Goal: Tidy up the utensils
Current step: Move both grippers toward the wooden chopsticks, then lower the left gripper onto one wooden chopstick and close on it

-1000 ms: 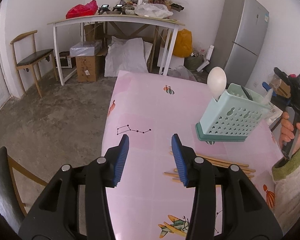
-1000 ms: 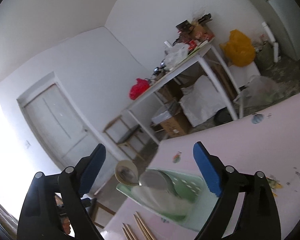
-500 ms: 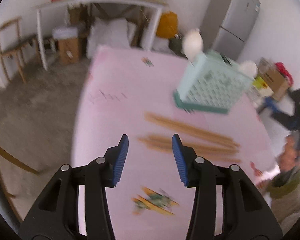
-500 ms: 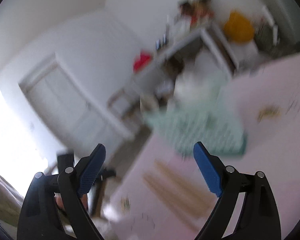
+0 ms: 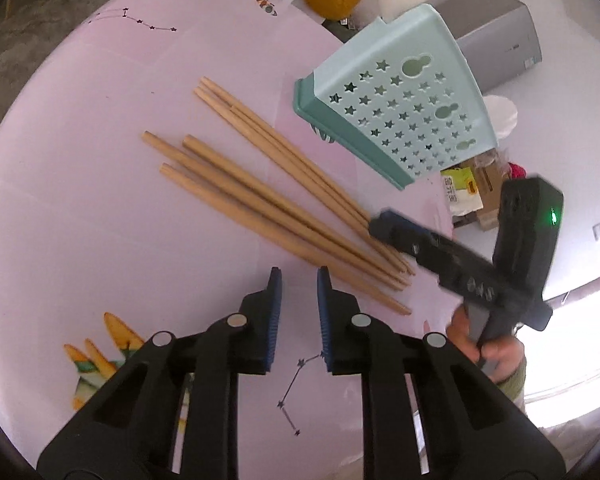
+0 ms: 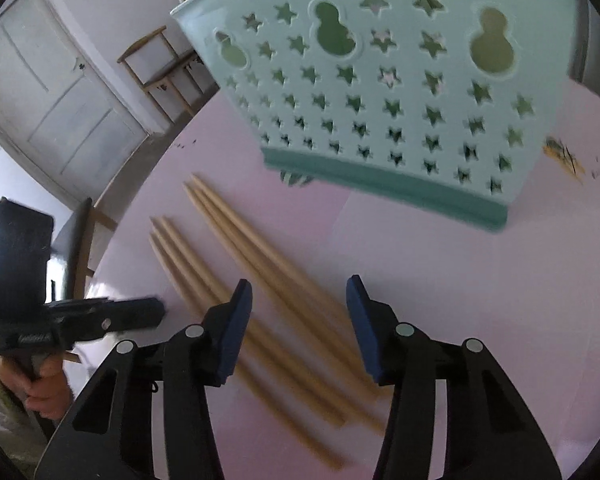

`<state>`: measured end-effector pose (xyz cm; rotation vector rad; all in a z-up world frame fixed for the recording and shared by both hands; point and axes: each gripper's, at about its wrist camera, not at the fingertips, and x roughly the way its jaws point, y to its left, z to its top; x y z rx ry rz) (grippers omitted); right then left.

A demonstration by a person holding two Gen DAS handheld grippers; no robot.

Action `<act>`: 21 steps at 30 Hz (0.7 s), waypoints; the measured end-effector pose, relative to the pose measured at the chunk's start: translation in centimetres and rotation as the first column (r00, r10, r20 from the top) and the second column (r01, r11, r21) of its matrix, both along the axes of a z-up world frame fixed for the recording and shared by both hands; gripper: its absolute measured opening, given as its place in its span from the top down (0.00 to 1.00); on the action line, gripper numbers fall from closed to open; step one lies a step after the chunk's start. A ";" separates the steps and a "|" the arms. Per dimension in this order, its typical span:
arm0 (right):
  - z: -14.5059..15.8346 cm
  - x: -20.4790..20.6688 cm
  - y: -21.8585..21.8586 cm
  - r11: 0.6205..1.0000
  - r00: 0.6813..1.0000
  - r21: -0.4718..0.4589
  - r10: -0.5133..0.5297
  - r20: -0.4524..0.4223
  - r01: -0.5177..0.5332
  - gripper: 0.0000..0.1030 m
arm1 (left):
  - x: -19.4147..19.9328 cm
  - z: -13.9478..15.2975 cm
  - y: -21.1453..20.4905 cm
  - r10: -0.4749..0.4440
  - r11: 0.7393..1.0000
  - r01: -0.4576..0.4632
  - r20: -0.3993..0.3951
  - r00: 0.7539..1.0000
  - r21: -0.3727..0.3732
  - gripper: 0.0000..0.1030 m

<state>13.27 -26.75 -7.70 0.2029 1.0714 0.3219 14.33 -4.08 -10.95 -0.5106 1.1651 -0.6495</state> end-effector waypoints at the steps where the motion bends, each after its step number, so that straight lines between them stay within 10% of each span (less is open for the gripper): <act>1: -0.3 -0.8 -0.1 1.000 1.000 0.007 -0.005 -0.008 0.005 0.55 | 0.1 0.0 0.1 0.005 1.000 -0.005 -0.004 1.000 -0.006 0.86; 13: -1.9 -6.6 3.3 0.973 0.984 0.211 -0.059 -0.167 0.094 0.83 | -0.3 1.4 0.2 0.016 0.983 -0.033 0.094 0.995 0.179 0.87; 21: -2.0 -8.4 3.8 0.968 0.971 0.153 -0.174 -0.166 0.199 0.93 | -1.9 2.0 -0.5 -0.043 0.921 -0.042 0.209 0.977 0.386 0.86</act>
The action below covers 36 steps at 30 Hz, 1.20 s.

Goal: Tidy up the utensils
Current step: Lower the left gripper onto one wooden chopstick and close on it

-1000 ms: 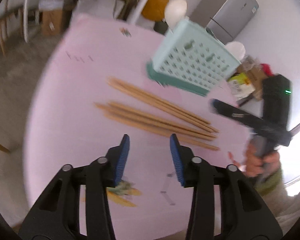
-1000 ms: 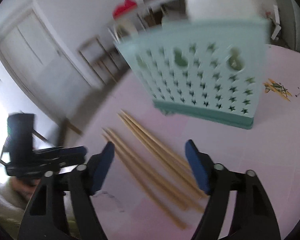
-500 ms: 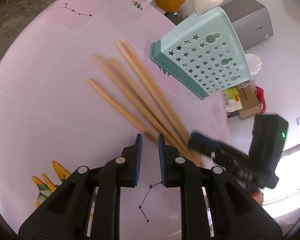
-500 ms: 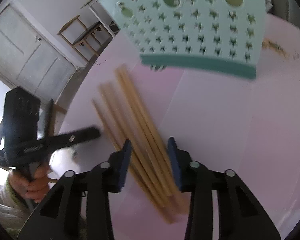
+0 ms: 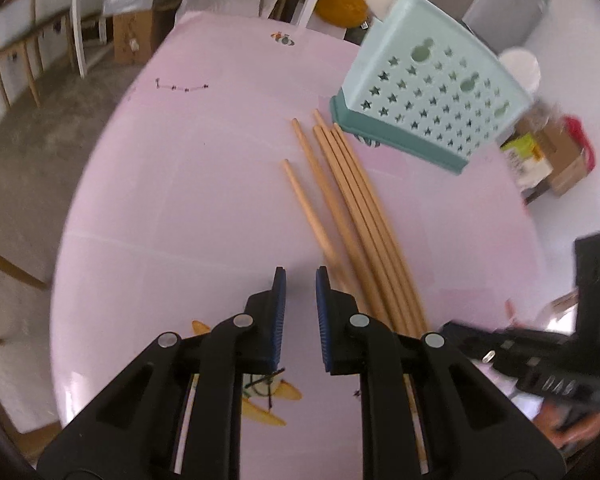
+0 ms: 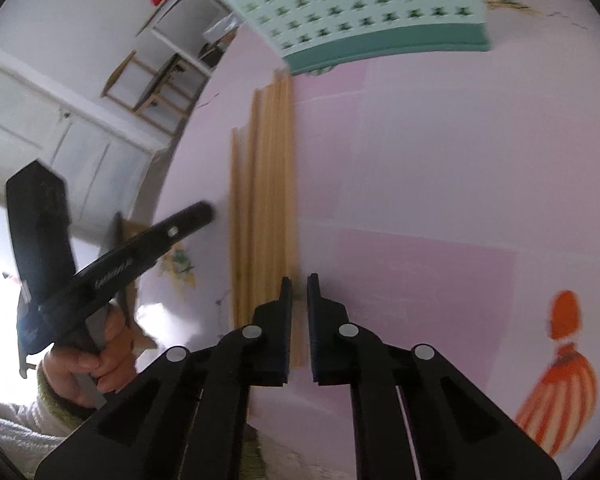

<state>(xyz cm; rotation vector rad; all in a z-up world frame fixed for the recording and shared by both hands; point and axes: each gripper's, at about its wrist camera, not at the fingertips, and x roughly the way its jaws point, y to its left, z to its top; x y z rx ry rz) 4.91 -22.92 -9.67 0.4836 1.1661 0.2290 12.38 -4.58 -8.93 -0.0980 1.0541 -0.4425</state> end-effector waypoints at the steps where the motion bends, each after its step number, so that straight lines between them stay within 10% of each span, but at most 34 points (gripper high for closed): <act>1: 0.1 0.0 -0.3 1.000 1.000 -0.020 -0.017 0.004 0.018 0.93 | -0.1 0.0 -0.2 -0.006 1.000 0.006 0.009 1.000 0.019 0.86; 20: 2.1 -0.2 -0.4 0.993 0.997 -0.115 0.000 0.078 0.009 0.83 | -0.9 -0.3 -3.7 -0.051 0.969 0.006 0.176 0.983 0.248 0.59; 36: 1.9 0.1 -0.8 0.991 0.997 -0.133 -0.018 0.070 0.027 0.75 | -0.6 1.3 -2.5 -0.037 0.991 0.018 0.148 0.988 0.129 0.53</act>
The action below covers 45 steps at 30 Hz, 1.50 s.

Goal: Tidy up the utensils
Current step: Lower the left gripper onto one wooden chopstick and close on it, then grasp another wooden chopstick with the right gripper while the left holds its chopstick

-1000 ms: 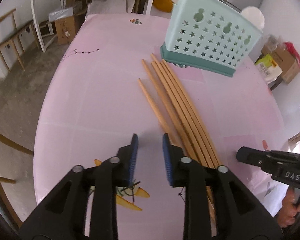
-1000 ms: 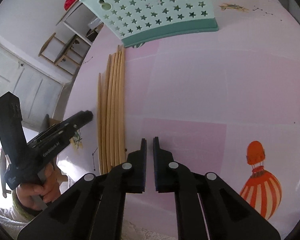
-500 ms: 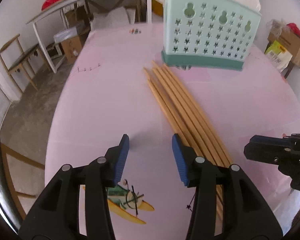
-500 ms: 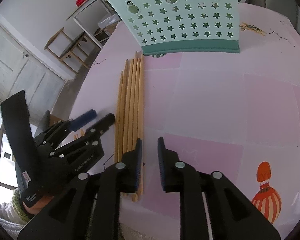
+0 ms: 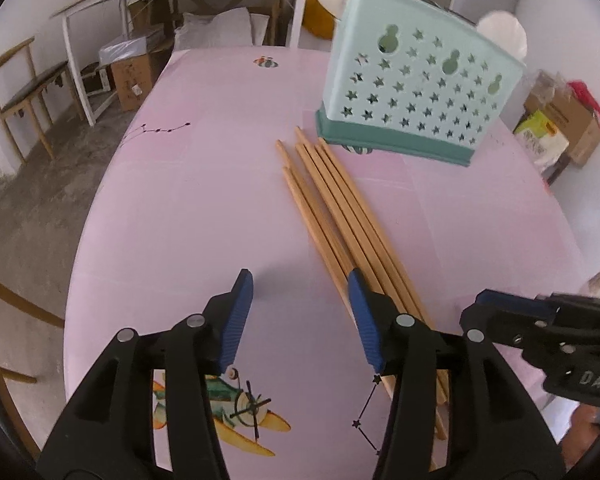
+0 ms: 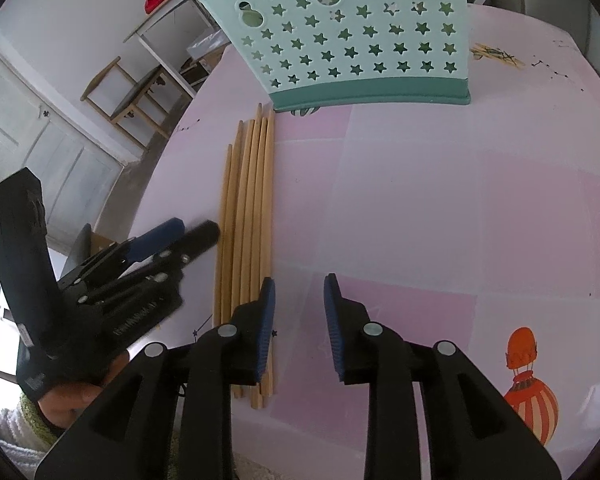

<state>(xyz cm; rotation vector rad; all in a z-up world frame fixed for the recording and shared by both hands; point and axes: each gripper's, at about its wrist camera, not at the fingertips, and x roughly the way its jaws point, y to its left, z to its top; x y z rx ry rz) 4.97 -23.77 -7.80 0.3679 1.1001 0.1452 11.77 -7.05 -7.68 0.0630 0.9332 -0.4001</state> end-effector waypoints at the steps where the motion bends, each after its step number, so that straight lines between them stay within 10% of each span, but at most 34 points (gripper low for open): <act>1: 0.0 0.0 0.0 1.000 1.000 -0.001 0.001 -0.001 -0.001 0.75 | -0.2 -0.3 -0.4 -0.009 1.000 0.009 0.013 1.000 0.015 0.51; 14: -0.1 0.9 0.9 0.999 1.000 -0.038 0.024 0.018 -0.024 0.75 | -0.7 -0.8 0.5 -0.024 0.993 0.017 0.056 0.998 0.119 0.50; 22: -0.3 2.7 3.1 0.990 0.993 -0.100 0.109 0.040 -0.104 0.75 | -0.9 -0.9 2.7 -0.001 0.993 -0.004 0.048 0.999 0.115 0.86; 28: -0.2 3.3 3.8 0.980 0.990 -0.156 0.131 0.048 -0.122 0.78 | -0.7 -1.0 3.5 0.013 0.996 -0.016 0.033 0.999 0.088 0.95; 45: -0.5 2.5 1.1 0.999 0.999 -0.025 0.037 0.022 -0.037 0.83 | -0.8 -1.1 3.8 0.028 0.998 -0.029 0.023 0.999 0.053 0.96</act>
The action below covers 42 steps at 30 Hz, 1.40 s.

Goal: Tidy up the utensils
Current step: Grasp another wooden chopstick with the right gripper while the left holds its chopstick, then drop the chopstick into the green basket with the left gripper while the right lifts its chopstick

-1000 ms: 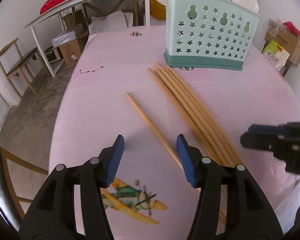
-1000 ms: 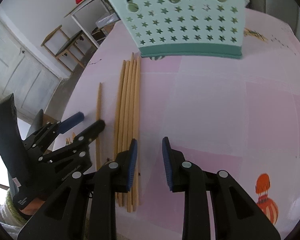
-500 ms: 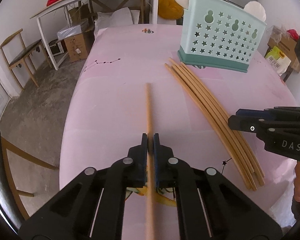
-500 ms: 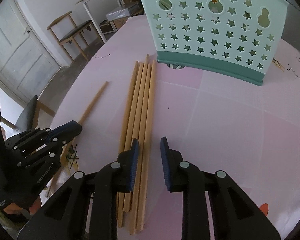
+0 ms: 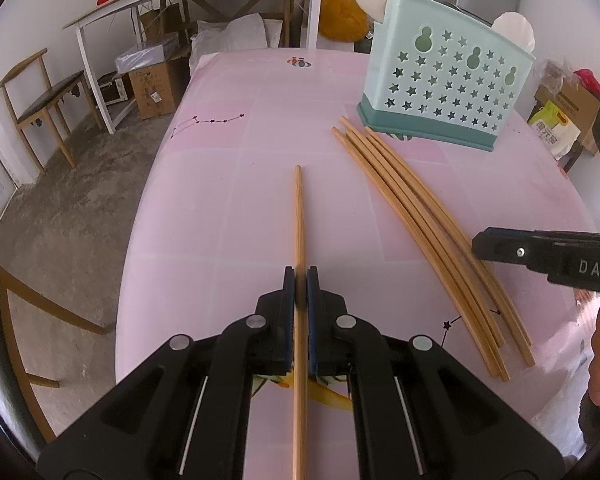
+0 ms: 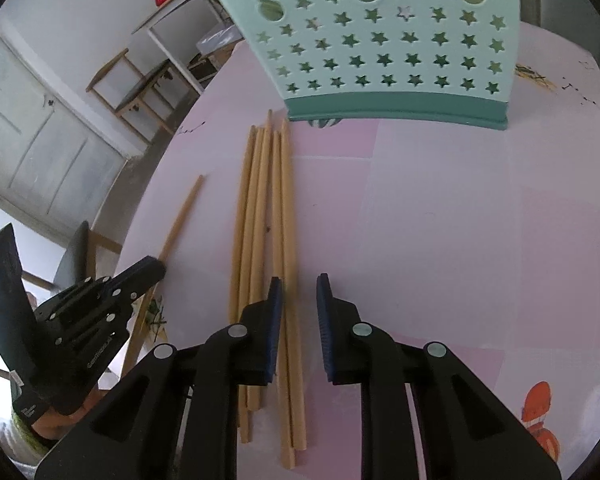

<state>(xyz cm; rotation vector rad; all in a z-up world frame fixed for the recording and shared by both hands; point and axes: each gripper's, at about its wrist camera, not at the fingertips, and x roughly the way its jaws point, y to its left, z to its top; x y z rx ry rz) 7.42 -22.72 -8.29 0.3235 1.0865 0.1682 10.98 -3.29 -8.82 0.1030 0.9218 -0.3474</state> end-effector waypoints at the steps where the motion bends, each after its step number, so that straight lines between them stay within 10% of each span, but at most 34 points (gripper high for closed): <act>1: 0.0 0.0 0.1 1.000 1.000 -0.010 0.003 0.002 -0.003 0.83 | 0.0 0.0 0.0 0.000 1.000 0.000 0.000 1.000 0.000 0.96; 15: 0.4 0.8 2.8 0.970 0.996 -0.236 0.079 0.046 -0.066 0.93 | -0.2 0.1 0.0 0.010 1.000 -0.010 0.009 1.000 0.011 0.96; 29: 1.0 -5.0 0.7 0.953 0.982 -0.238 0.173 -0.081 -0.187 0.92 | -1.7 0.3 2.8 0.002 0.996 -0.017 -0.160 0.987 -0.092 0.95; 42: 0.6 0.9 2.7 0.941 0.985 -0.304 0.168 0.028 -0.152 0.81 | 3.3 0.4 -0.2 -0.010 1.000 0.009 -0.085 0.996 -0.016 0.96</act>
